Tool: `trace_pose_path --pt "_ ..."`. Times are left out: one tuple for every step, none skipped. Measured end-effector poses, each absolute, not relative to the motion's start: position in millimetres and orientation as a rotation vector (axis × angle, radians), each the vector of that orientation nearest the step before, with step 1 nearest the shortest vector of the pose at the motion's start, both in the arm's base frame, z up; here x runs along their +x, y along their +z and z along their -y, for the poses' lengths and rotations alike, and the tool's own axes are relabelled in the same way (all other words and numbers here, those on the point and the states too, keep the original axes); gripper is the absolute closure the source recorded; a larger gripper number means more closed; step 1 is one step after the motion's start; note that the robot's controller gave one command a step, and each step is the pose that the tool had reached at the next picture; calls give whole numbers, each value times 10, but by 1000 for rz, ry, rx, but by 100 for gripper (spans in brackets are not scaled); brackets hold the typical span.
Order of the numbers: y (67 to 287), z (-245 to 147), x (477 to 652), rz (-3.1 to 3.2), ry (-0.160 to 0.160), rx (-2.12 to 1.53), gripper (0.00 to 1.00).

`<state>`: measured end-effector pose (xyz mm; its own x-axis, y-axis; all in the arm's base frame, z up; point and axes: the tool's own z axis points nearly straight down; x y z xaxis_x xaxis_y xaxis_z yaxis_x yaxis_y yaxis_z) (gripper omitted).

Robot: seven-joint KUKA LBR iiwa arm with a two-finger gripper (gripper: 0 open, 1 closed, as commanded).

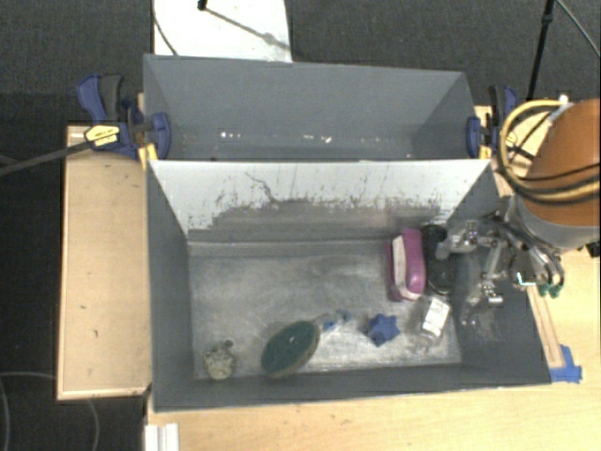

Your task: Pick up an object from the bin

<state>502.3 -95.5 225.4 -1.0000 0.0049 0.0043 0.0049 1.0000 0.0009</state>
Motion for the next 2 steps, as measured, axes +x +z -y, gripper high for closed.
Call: trace_pose_path --pt "693 1254 5322 3148 2 70 0" --pt "731 1250 5333 3151 4 78 100"
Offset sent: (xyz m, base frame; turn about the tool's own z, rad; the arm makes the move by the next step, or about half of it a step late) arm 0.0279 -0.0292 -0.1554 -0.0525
